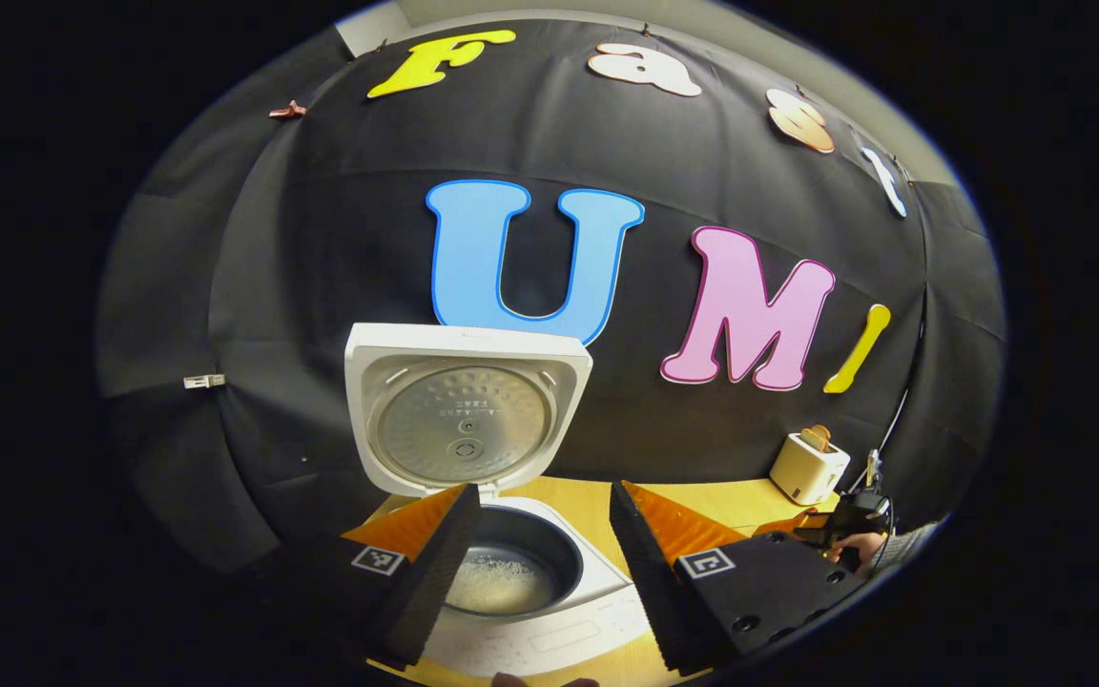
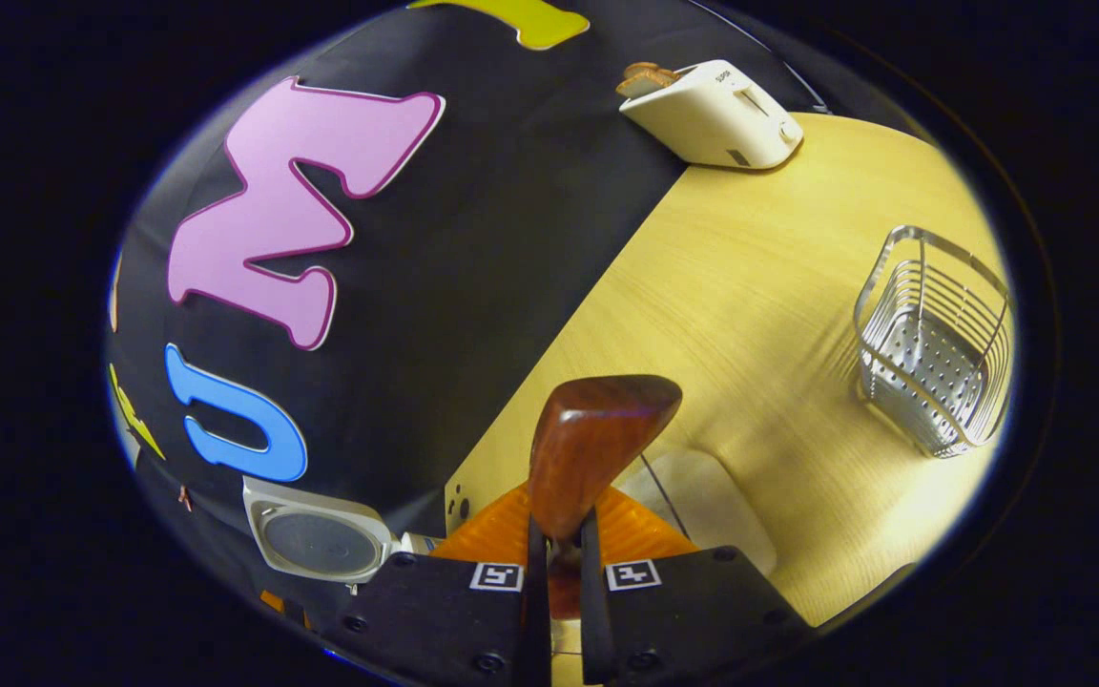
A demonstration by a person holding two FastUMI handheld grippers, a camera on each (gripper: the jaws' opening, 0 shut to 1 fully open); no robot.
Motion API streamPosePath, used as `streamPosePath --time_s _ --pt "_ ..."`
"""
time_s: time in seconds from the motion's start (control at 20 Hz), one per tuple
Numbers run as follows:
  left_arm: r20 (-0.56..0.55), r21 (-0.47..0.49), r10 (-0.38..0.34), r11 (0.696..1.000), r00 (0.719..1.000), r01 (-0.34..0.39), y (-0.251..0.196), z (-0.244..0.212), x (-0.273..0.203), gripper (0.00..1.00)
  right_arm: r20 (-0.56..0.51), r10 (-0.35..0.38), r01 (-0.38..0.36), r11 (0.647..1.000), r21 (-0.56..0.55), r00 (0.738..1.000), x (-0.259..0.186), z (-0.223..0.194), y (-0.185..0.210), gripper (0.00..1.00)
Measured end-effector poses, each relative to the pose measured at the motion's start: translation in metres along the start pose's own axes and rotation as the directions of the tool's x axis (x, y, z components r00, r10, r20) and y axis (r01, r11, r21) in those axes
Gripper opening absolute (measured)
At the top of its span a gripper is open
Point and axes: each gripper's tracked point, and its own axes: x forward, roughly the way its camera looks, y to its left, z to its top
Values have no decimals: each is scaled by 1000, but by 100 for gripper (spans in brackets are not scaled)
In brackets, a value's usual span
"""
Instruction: Close the left gripper, press the button to open the rice cooker; take a wooden spoon from the chopstick holder with the right hand, scoop a spoonful of rice and pour it into the rice cooker, then put the wooden spoon back into the chopstick holder.
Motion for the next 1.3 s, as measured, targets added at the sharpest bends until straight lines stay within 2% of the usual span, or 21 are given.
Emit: streamPosePath --time_s 0.35,0.8,1.1,1.3 --pt "-8 -13 -24 1000 1000 24 8 -2 4 88 72 68 -73 995 68 995 -25 27 29 17" --pt "-11 -14 -38 999 999 38 17 -5 10 88 103 153 -161 985 65 983 -44 42 87 17" --pt "-3 -19 -17 1000 1000 17 32 -5 6 88 53 243 -247 965 94 969 -39 22 152 17" --pt "-8 -25 6 1000 1000 -6 44 -7 1 88 -30 293 -289 953 86 956 -21 -22 192 17"
